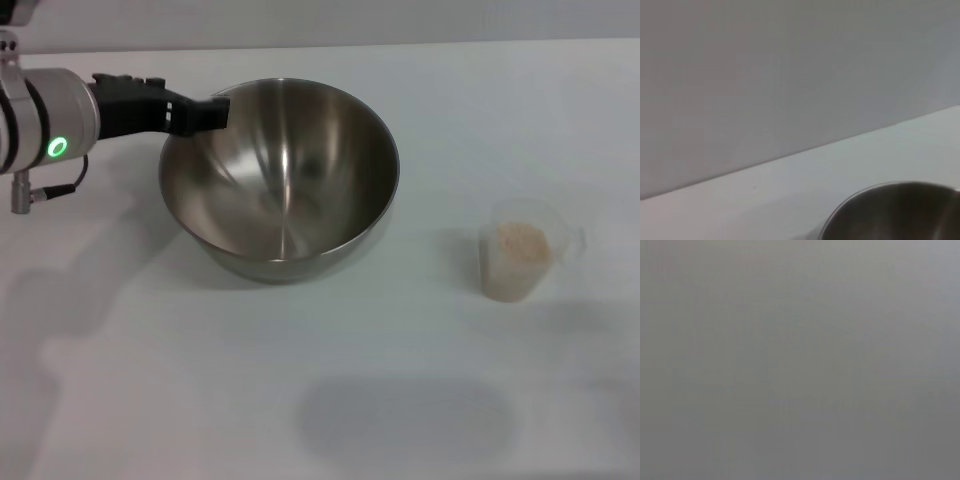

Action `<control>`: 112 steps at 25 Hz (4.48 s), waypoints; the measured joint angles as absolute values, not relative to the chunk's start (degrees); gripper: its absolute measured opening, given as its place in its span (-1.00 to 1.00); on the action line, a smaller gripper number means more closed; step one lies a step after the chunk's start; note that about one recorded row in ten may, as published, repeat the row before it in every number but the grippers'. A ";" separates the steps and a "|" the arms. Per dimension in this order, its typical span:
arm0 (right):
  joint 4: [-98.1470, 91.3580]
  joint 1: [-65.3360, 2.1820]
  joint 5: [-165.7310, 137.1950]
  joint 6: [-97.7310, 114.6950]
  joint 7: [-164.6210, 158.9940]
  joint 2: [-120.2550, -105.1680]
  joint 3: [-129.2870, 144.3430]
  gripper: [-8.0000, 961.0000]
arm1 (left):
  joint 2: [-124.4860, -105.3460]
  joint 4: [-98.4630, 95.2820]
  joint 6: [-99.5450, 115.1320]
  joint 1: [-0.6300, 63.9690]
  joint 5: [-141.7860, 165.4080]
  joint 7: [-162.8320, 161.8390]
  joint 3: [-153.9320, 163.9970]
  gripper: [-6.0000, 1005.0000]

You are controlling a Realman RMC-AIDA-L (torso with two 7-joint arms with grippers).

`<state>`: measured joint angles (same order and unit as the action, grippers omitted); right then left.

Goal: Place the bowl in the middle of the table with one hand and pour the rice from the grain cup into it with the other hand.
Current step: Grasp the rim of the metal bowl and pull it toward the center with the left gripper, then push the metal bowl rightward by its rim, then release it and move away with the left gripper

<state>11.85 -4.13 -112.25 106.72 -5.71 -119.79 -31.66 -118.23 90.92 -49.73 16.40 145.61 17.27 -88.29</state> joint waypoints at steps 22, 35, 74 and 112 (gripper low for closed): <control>11.86 -4.07 -112.25 106.48 -5.71 -119.79 -31.64 0.75 | -118.43 78.94 -45.41 20.43 145.80 18.99 -87.92 0.62; 11.86 -4.04 -112.23 106.43 -5.71 -119.79 -31.64 0.75 | -118.48 76.66 -44.82 21.16 145.54 18.98 -87.54 0.62; 11.86 -4.11 -112.32 106.78 -5.71 -119.75 -31.29 0.75 | -118.18 70.28 -56.11 28.79 136.45 22.66 -100.14 -0.89; 11.86 -4.54 -112.32 106.29 -5.71 -119.80 -30.94 0.75 | -118.38 72.77 -80.62 22.80 121.64 41.09 -112.52 -0.90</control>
<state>11.86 -4.54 -112.32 106.29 -5.72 -119.80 -30.94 -118.38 72.77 -80.62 22.80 121.64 41.09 -112.52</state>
